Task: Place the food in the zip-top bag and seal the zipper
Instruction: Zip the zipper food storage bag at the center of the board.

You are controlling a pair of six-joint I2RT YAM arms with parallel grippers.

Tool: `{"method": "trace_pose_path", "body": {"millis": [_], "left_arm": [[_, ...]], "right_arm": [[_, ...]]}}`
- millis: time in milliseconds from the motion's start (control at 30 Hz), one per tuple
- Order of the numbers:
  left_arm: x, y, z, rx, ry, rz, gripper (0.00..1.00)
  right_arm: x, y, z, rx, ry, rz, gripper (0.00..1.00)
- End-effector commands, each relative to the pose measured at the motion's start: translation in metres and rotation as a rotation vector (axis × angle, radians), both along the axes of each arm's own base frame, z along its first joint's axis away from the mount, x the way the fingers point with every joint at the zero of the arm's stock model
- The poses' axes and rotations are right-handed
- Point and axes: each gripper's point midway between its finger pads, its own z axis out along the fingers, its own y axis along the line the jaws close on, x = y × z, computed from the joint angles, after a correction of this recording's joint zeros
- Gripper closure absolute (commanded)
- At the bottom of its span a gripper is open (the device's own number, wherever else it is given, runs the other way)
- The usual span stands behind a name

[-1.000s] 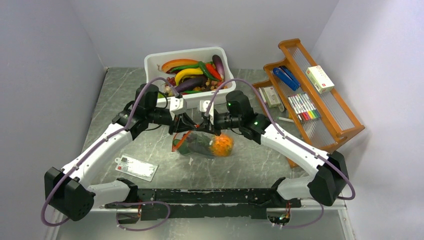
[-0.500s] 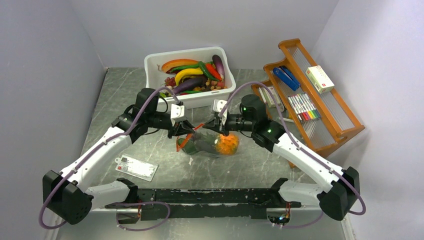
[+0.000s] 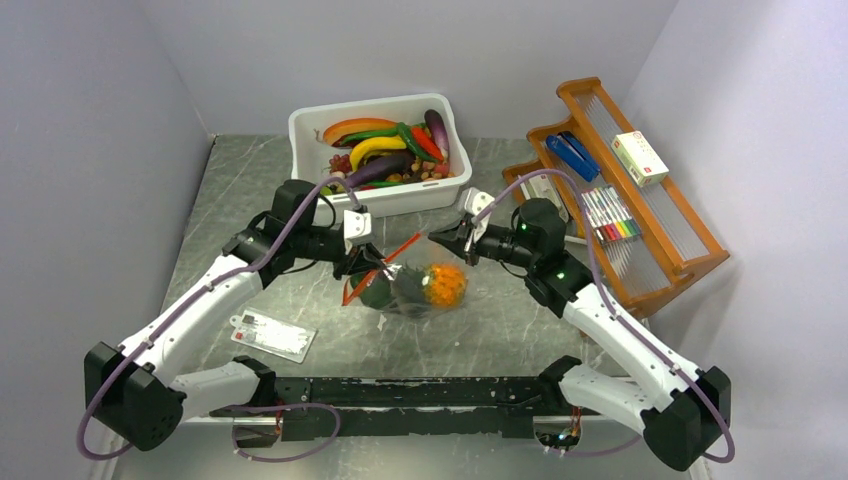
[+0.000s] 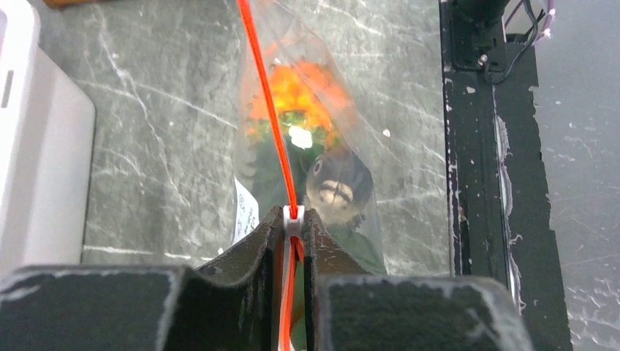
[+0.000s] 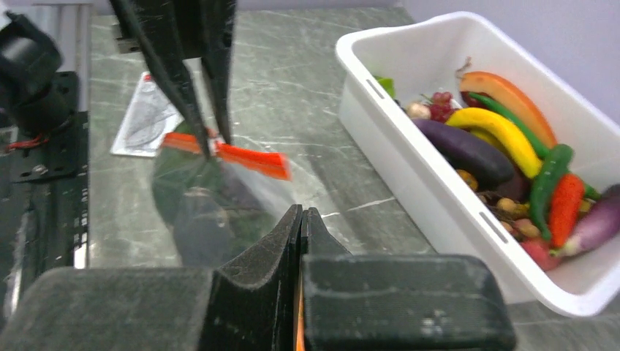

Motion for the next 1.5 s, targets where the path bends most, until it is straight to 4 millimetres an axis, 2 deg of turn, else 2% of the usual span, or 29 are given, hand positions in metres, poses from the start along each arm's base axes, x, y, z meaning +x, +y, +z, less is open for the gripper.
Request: {"method": "trace_pose_path", "body": {"millis": [0,100,167,200,233,267,300,333,400,467,567,700,800,900,1000,1067,1167,1367,1467], "left_arm": [[-0.012,0.013,-0.018,0.062,0.07,0.034,0.93],[-0.012,0.013,-0.013,0.051,0.065,0.043,0.93],[-0.011,0.009,-0.004,0.027,0.056,0.028,0.93],[-0.01,0.006,0.004,0.007,0.048,0.013,0.93],[-0.007,0.003,0.011,-0.006,0.039,0.007,0.93],[-0.006,-0.001,0.021,-0.026,0.03,-0.008,0.93],[-0.003,-0.004,0.03,-0.037,0.024,-0.011,0.93],[0.002,-0.006,0.039,-0.046,0.018,-0.005,0.93],[0.013,-0.009,0.055,-0.047,0.035,0.032,0.93],[0.019,-0.012,0.08,-0.056,0.043,0.052,0.93],[0.028,-0.014,0.091,-0.06,0.096,0.112,0.93],[0.036,-0.019,0.096,-0.069,0.199,0.176,0.93],[0.048,-0.019,0.103,-0.084,0.251,0.274,0.93],[0.068,-0.015,0.104,-0.08,0.302,0.419,0.93],[0.082,-0.015,0.105,-0.107,0.382,0.533,0.93],[0.088,-0.018,0.105,-0.145,0.417,0.571,0.93],[0.094,-0.019,0.109,-0.24,0.5,0.649,0.93],[0.103,-0.028,0.107,-0.324,0.672,0.728,0.93],[0.107,-0.033,0.103,-0.342,0.714,0.737,0.93]], "right_arm": [[0.019,-0.013,0.031,0.101,-0.087,-0.104,1.0],[0.018,-0.012,0.024,0.104,-0.056,-0.089,1.0],[0.004,-0.002,0.011,0.06,-0.018,0.024,1.0],[-0.006,0.004,0.008,0.042,0.009,0.093,0.89],[-0.011,0.006,0.006,0.027,0.034,0.118,0.69],[-0.013,0.007,0.008,0.019,0.038,0.126,0.54],[-0.014,0.006,0.012,0.021,0.034,0.113,0.48],[-0.01,0.003,0.017,0.03,0.03,0.075,0.47],[0.0,-0.006,0.033,0.074,0.03,-0.031,0.44],[0.002,-0.011,0.049,0.125,0.064,-0.088,0.44],[-0.002,-0.015,0.059,0.21,0.153,-0.135,0.4],[-0.01,-0.014,0.038,0.27,0.249,-0.168,0.4],[-0.004,-0.015,0.02,0.267,0.363,-0.308,0.4],[0.002,-0.018,0.015,0.306,0.485,-0.45,0.41],[-0.006,0.0,0.009,0.313,0.591,-0.45,0.48],[-0.015,0.013,-0.007,0.301,0.618,-0.451,0.49],[-0.031,0.026,-0.019,0.299,0.612,-0.448,0.48],[-0.056,0.045,-0.026,0.293,0.629,-0.454,0.43],[-0.067,0.062,-0.044,0.267,0.683,-0.477,0.4]]}}
